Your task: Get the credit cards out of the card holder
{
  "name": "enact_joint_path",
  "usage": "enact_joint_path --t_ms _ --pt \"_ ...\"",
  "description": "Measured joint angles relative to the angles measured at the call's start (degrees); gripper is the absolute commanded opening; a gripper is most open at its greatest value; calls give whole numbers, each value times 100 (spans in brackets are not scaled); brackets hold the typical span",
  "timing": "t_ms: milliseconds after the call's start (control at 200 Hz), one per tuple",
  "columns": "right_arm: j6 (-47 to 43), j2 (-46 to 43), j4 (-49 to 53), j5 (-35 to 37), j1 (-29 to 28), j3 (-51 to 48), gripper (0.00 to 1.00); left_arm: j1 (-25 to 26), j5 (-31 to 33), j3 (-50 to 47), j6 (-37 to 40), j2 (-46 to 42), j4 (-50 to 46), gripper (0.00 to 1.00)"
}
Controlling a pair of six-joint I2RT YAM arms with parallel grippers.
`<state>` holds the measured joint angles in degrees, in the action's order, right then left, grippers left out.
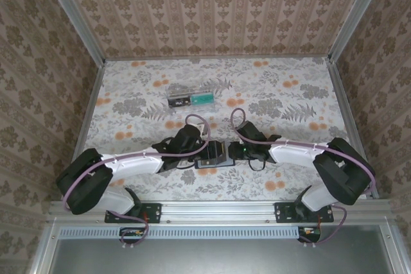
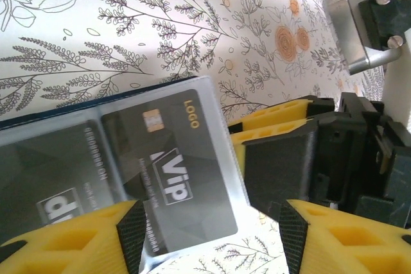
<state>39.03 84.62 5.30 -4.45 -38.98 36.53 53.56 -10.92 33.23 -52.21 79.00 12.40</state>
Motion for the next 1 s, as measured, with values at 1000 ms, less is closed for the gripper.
enact_joint_path --t_ms 1000 --pt "-435 295 566 98 -186 494 10 26 323 -140 -407 461 369 31"
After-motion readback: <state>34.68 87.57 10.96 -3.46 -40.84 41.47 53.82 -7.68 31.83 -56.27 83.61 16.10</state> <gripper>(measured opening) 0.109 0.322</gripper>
